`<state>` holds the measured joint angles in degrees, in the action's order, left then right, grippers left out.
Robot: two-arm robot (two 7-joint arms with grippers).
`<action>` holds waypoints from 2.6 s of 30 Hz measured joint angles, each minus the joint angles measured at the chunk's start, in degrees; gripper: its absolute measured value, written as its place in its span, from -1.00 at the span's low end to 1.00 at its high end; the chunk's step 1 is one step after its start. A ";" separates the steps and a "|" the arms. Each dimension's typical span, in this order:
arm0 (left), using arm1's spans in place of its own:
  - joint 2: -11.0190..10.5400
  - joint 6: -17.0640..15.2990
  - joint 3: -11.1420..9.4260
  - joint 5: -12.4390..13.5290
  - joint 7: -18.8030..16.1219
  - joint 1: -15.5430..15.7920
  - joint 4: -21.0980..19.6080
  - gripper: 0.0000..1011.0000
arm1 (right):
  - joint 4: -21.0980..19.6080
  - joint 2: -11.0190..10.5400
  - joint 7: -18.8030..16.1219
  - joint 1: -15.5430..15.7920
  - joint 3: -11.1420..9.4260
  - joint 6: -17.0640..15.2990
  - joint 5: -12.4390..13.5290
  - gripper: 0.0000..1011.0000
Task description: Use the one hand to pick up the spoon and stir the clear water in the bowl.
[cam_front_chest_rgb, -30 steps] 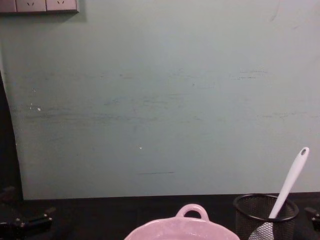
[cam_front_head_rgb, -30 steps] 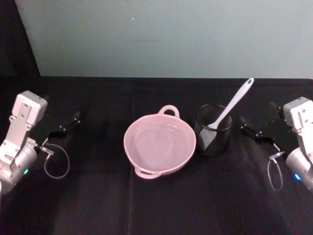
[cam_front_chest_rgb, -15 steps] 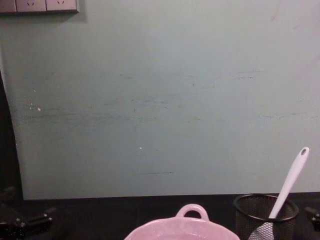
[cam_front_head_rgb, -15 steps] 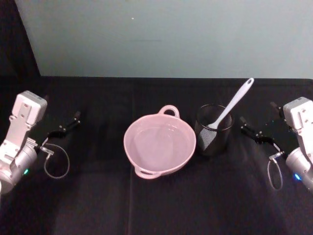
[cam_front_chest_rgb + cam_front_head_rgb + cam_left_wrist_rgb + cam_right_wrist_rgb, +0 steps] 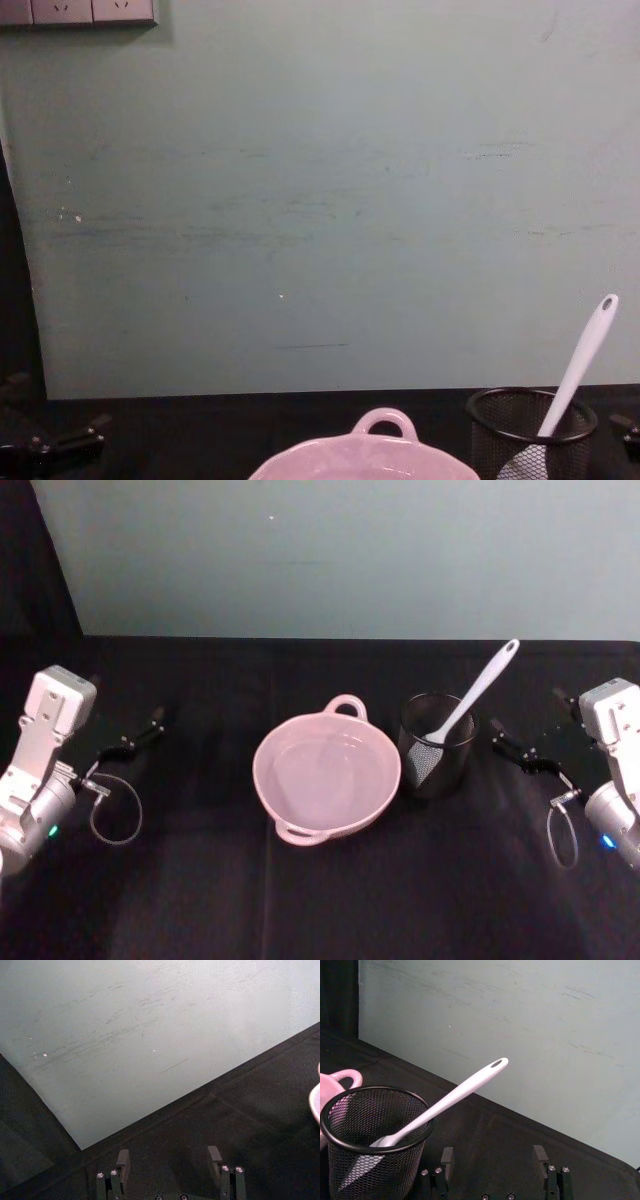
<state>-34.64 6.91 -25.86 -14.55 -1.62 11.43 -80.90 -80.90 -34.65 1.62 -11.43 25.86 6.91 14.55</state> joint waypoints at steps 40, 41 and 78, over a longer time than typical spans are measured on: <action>0.00 0.00 0.00 0.00 0.00 0.00 0.00 1.00 | 1.20 11.02 -17.53 0.70 -12.23 -2.86 29.67 0.98; 0.00 0.00 0.00 0.00 0.00 0.00 0.00 1.00 | 2.60 12.08 -18.21 -0.38 -12.63 -3.90 31.10 0.98; 0.00 0.00 0.00 0.00 0.00 0.00 0.00 1.00 | 11.47 17.17 -21.75 -6.38 -13.56 -7.95 39.74 -0.23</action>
<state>-34.65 6.91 -25.86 -14.55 -1.62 11.43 -80.90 -69.43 -17.48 -20.13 -17.81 12.30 -1.04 54.29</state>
